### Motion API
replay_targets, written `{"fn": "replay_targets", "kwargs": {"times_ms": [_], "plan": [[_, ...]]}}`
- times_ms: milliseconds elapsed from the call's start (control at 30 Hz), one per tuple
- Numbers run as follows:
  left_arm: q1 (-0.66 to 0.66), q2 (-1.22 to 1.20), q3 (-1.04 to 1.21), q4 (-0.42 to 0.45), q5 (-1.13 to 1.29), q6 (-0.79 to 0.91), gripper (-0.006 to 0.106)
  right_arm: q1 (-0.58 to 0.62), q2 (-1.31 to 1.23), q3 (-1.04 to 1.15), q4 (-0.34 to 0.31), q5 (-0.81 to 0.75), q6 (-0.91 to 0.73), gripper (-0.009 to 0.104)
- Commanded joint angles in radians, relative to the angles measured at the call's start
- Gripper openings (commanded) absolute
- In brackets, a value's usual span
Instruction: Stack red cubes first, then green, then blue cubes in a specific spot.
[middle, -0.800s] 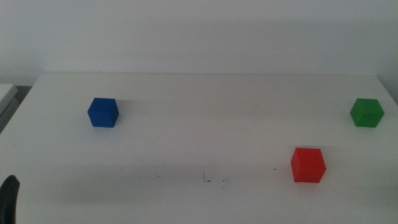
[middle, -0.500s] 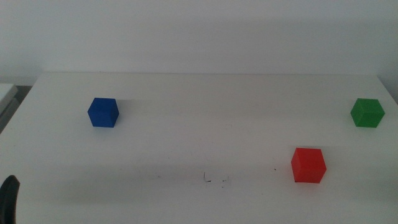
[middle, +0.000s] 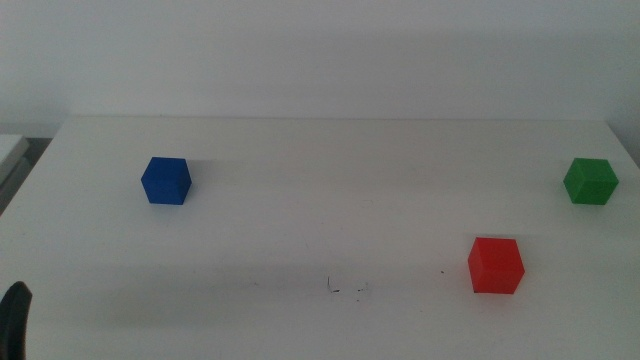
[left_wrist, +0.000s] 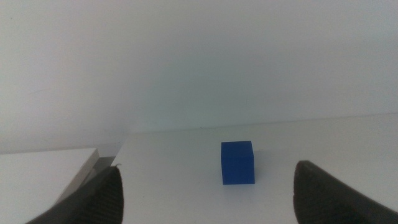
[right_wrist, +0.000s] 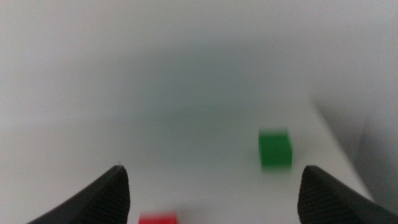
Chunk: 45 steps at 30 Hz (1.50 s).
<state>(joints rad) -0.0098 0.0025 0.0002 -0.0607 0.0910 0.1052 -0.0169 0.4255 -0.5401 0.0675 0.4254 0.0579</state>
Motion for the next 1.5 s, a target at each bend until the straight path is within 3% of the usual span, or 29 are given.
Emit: {"fn": "replay_targets", "kwargs": {"times_ms": [0, 100, 233, 867, 1000, 1233, 1467], "plan": [[0.001, -0.002, 0.0, 0.001, -0.013, 0.0, 0.094, -0.001, 0.096, -0.099, 0.026, 0.195, -0.002, 0.093], [0.001, -0.002, 0.0, 0.001, -0.013, 0.0, 0.094, -0.001, 0.193, -0.187, 0.039, 0.393, -0.002, 0.093], [0.001, -0.002, 0.0, 0.001, -0.013, 0.0, 0.094, -0.001, 0.263, -0.227, 0.056, 0.502, -0.002, 0.093], [0.001, -0.002, 0.0, 0.001, -0.013, 0.0, 0.094, -0.001, 0.3, -0.202, 0.091, 0.493, -0.002, 0.093], [0.001, -0.002, 0.0, 0.001, -0.013, 0.0, 0.094, 0.045, 0.403, -0.258, 0.028, 0.507, 0.076, 0.093], [0.001, -0.002, 0.0, 0.001, -0.013, 0.0, 0.094, 0.34, 0.714, -0.468, -0.153, 0.556, 0.328, 0.093], [0.001, -0.002, 0.0, 0.001, -0.013, 0.0, 0.094, 0.407, 1.016, -0.611, -0.17, 0.554, 0.364, 0.093]]}}
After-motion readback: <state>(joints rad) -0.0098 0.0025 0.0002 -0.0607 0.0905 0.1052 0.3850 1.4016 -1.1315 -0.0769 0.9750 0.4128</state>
